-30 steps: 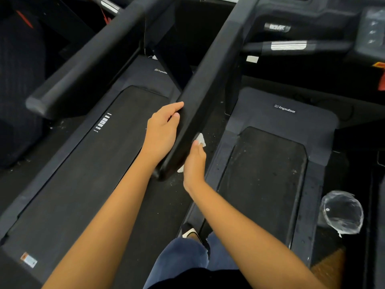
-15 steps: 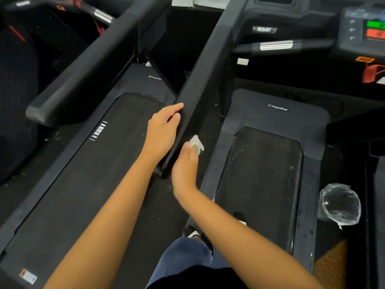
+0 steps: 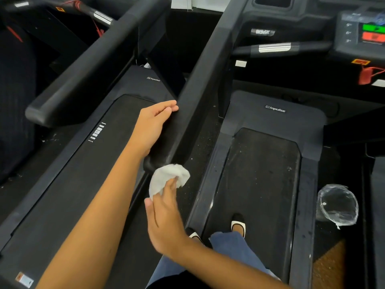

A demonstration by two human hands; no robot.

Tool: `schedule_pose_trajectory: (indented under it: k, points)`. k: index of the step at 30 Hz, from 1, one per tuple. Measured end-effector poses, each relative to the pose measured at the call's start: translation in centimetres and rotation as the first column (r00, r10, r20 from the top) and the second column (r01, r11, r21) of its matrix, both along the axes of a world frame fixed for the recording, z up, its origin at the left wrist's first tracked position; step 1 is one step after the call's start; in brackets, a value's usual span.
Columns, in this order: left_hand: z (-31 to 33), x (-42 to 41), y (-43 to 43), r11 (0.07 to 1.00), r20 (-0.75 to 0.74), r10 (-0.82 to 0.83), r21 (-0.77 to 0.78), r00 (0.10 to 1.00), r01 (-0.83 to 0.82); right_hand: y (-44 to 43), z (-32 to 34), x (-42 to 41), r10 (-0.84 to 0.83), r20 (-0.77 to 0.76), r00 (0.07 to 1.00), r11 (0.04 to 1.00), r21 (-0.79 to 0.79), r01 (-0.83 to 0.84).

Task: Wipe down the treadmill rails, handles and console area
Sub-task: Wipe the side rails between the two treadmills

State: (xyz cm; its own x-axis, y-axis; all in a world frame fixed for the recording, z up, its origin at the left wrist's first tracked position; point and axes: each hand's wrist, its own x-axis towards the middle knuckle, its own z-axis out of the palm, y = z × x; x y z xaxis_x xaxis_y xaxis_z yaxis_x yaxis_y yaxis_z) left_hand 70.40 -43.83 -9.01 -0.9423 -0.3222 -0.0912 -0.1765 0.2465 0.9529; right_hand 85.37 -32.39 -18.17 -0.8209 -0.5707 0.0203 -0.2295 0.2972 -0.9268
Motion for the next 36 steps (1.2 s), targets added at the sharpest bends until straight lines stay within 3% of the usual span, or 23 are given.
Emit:
schedule_pose_trajectory:
  k: [3,5,9,12,15,17,21,25,31,36]
  points:
    - [0.1,0.3,-1.0,1.0,-0.007,-0.005,0.008,1.0,0.005,1.0,-1.5,-3.5,0.104,-0.463,0.88,0.922,0.378,0.09]
    - [0.0,0.8,-1.8,1.0,0.003,0.024,0.004,1.0,-0.024,1.7,-0.6,-6.0,0.174,-0.557,0.812,0.916,0.394,0.073]
    - [-0.2,2.1,-2.9,0.989,0.006,0.136,0.05,0.991,-0.136,0.0,4.2,-13.4,0.103,-0.592,0.799,0.941,0.318,0.114]
    - [0.0,2.9,-3.4,0.988,0.008,0.153,0.007,0.988,-0.153,-2.3,6.9,-19.3,0.208,-0.543,0.813,0.794,0.579,0.184]
    - [0.4,3.3,-3.5,0.985,-0.004,0.173,-0.011,0.985,-0.173,-3.6,7.1,-19.1,0.338,-0.51,0.791,0.639,0.741,0.205]
    - [0.8,3.2,-3.2,0.983,-0.026,0.181,-0.026,0.983,-0.182,-3.6,7.1,-15.4,0.357,-0.564,0.744,0.678,0.705,0.209]
    - [1.2,2.3,-1.6,0.99,-0.031,0.092,-0.104,0.995,-0.095,-1.6,5.1,-10.5,0.311,-0.643,0.7,0.869,0.49,0.064]
    - [1.4,1.6,0.0,0.988,-0.083,0.075,-0.13,0.994,-0.085,-0.8,5.2,-14.9,0.322,-0.612,0.723,0.869,0.494,0.031]
    - [1.5,2.0,-0.4,0.972,-0.126,0.161,-0.154,0.979,-0.18,-0.3,5.4,-28.9,0.072,-0.518,0.853,0.806,0.534,0.256]
    - [0.7,1.8,-0.2,0.974,-0.083,0.164,-0.142,0.983,-0.175,-2.0,5.8,-24.7,-0.059,-0.479,0.876,0.852,0.433,0.294]
